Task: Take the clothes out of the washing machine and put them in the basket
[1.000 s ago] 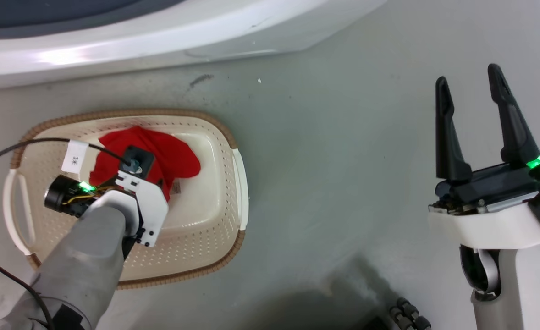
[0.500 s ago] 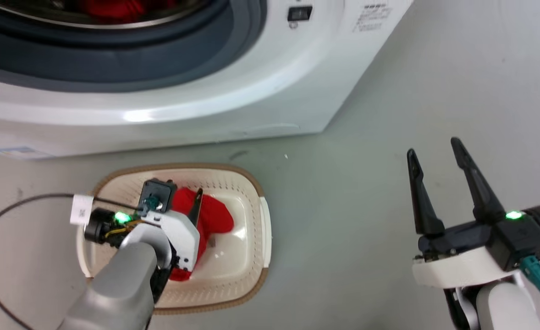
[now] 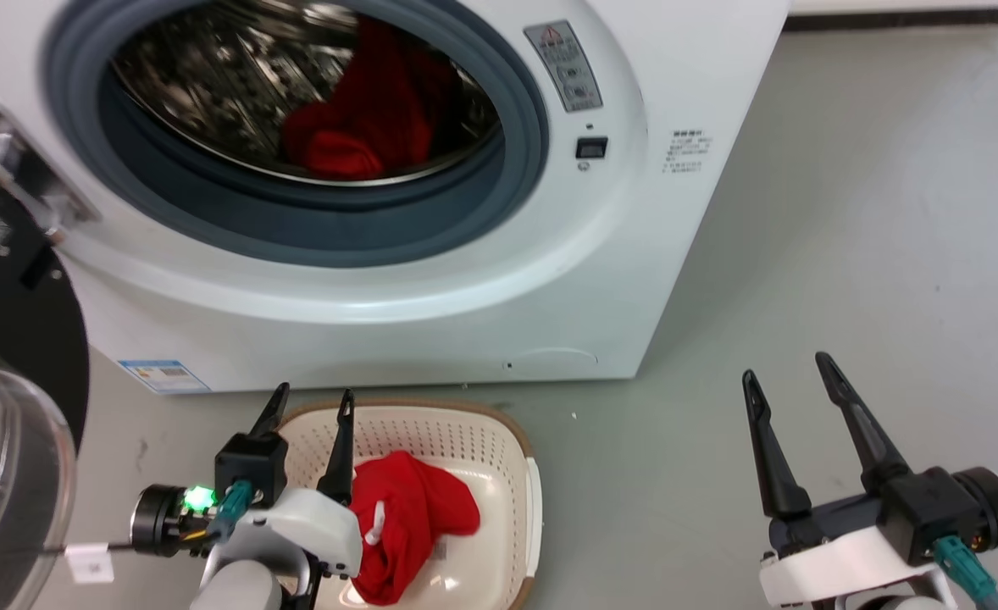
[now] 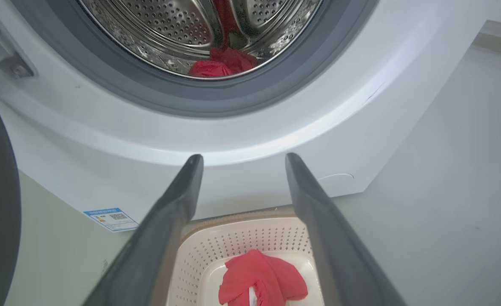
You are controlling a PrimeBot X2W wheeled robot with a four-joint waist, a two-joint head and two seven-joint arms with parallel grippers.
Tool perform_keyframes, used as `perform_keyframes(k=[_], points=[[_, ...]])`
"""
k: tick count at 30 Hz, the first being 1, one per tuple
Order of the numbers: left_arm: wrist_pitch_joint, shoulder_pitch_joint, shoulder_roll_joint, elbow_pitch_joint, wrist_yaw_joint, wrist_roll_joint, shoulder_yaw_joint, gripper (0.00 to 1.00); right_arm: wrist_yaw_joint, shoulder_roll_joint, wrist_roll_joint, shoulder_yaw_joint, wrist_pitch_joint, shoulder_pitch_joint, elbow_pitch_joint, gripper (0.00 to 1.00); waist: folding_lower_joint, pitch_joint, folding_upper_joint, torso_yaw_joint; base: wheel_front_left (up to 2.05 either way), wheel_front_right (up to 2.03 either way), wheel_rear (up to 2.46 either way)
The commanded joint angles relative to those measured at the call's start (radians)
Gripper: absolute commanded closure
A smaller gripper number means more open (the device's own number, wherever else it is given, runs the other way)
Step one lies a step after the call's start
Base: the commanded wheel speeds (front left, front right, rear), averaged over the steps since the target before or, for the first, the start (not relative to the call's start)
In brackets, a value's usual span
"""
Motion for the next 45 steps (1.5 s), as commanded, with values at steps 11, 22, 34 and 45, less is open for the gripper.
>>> perform_keyframes(k=[11,22,34,45], points=[[-0.003,0.239,-0.107,-0.288,0.022,0.147,0.233,0.0,-0.001,0.001,0.009,-0.016,-0.002,0.081,0.023,0.0,0.0003,-0.168,0.0,0.021,0.0,0.0,0.0],[-0.003,0.334,-0.186,-0.415,-0.023,0.241,0.368,0.0,-0.001,0.001,0.022,-0.03,-0.003,0.112,0.033,0.0,0.0003,-0.208,0.0,0.014,0.0,0.0,0.0],[-0.002,0.197,-0.189,-0.325,-0.106,0.275,0.44,0.0,-0.001,0.001,0.03,-0.012,-0.002,0.065,0.018,0.0,0.0003,-0.153,0.0,-0.03,0.0,0.0,0.0],[-0.003,-0.157,-0.12,-0.103,-0.171,0.283,0.482,0.0,-0.001,0.001,0.044,0.008,-0.003,-0.06,-0.015,0.0,0.0003,0.058,0.0,-0.108,0.0,0.0,0.0]])
